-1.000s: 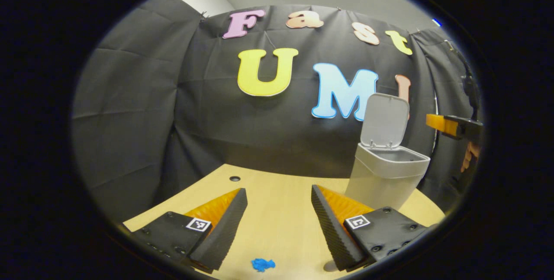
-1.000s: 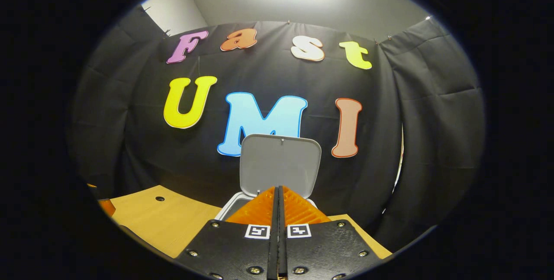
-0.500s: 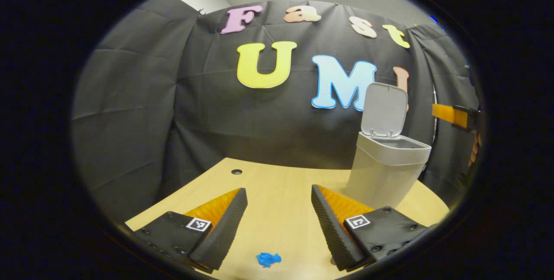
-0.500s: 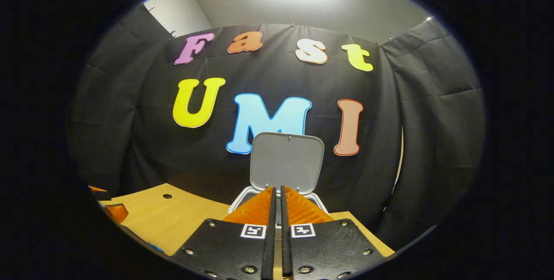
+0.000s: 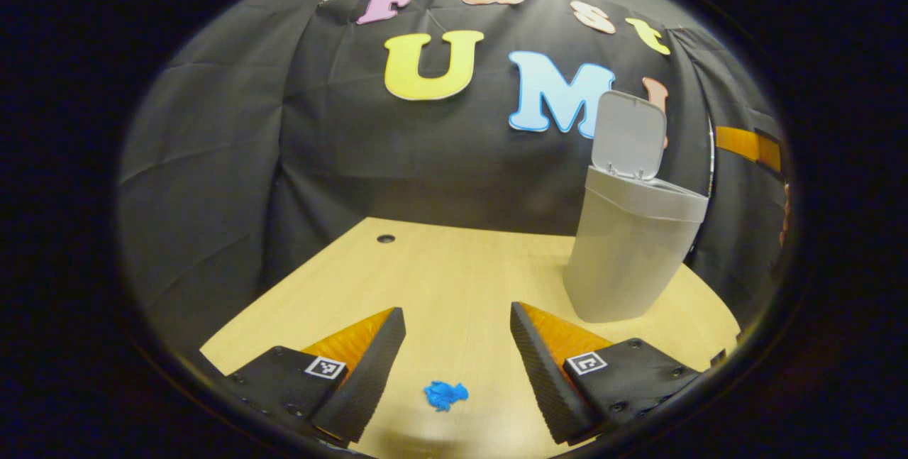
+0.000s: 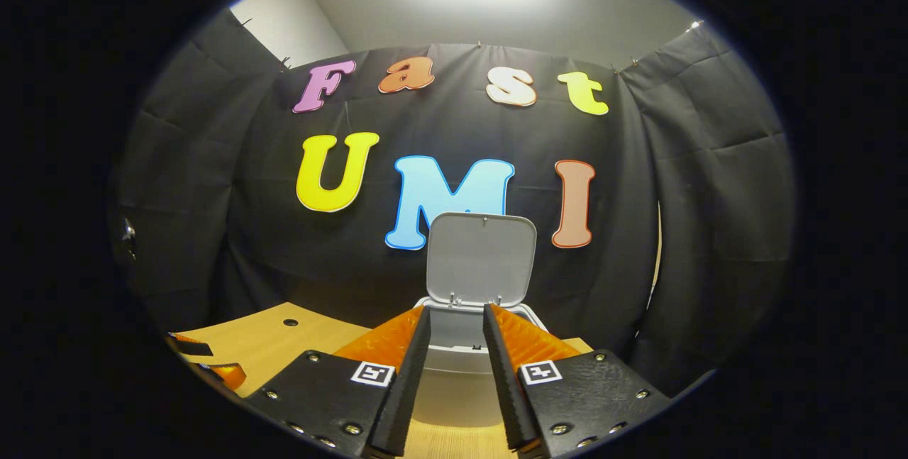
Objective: Press the lid of the desktop garbage bin to open it, pick up the crumpled paper on the desktop and throw it into the bin, then pick up the pop can on the desktop and drop it into the bin, and finally close the garbage bin lid.
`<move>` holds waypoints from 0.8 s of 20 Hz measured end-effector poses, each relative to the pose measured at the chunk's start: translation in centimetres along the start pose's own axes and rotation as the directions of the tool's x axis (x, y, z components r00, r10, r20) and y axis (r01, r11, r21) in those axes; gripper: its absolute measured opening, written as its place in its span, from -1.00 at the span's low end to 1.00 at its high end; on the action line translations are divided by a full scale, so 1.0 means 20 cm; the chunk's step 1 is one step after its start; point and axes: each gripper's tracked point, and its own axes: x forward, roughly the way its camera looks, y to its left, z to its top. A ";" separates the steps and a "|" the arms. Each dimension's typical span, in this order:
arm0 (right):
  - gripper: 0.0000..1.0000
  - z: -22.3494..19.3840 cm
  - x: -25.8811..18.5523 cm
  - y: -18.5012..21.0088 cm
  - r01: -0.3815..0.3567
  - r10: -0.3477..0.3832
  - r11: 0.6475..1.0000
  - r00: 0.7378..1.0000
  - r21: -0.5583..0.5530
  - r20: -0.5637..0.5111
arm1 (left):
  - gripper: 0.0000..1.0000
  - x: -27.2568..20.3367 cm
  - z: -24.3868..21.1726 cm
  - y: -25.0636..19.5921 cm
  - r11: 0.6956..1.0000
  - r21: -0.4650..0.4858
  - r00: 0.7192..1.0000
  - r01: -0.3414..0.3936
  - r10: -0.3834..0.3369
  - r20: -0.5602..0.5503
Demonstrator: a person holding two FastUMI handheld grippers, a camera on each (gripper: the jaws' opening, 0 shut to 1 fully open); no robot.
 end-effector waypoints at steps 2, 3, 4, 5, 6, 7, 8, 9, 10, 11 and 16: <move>0.46 -0.04 -0.03 0.02 -0.010 0.010 1.000 1.000 0.002 -0.028 | 0.94 0.02 -0.11 0.03 1.000 -0.004 0.999 -0.006 0.006 -0.051; 0.53 -0.06 -0.04 0.02 -0.005 0.005 1.000 0.999 0.000 -0.038 | 0.94 0.03 -0.15 0.04 1.000 -0.008 0.997 -0.005 0.005 -0.072; 0.54 -0.06 -0.05 0.03 -0.006 0.006 1.000 0.999 -0.003 -0.049 | 0.96 0.04 -0.19 0.04 1.000 -0.011 0.996 -0.004 0.003 -0.090; 0.72 -0.07 -0.06 0.03 -0.002 0.002 1.000 0.998 -0.007 -0.056 | 0.99 0.05 -0.24 0.05 1.000 -0.011 0.994 -0.002 0.000 -0.110; 0.77 -0.07 -0.07 0.03 0.005 -0.006 1.000 0.998 -0.010 -0.059 | 0.97 0.06 -0.28 0.06 1.000 -0.005 0.991 0.001 -0.002 -0.131; 0.81 -0.07 -0.08 0.03 0.009 -0.010 1.000 0.998 -0.013 -0.060 | 0.99 0.07 -0.33 0.06 1.000 0.005 0.988 0.001 -0.001 -0.151; 0.81 -0.07 -0.09 0.03 0.013 -0.014 1.000 0.998 -0.019 -0.060 | 0.99 0.09 -0.37 0.06 1.000 0.014 0.985 0.007 -0.005 -0.170; 0.84 -0.06 -0.10 0.03 0.018 -0.019 1.000 0.998 -0.024 -0.056 | 0.92 0.11 -0.41 0.07 1.000 0.020 0.983 0.011 -0.007 -0.186; 0.84 -0.06 -0.11 0.03 0.022 -0.023 0.999 0.998 -0.026 -0.054 | 0.95 0.12 -0.45 0.06 1.000 0.025 0.979 0.015 -0.010 -0.203; 0.84 -0.06 -0.12 0.04 0.024 -0.026 0.999 0.998 -0.026 -0.061 | 0.95 0.14 -0.49 0.07 0.999 0.030 0.975 0.020 -0.013 -0.221; 0.84 -0.10 -0.14 0.03 0.039 -0.041 0.999 0.995 -0.019 -0.094 | 0.99 0.24 -0.73 0.08 0.998 0.050 0.946 0.034 -0.016 -0.324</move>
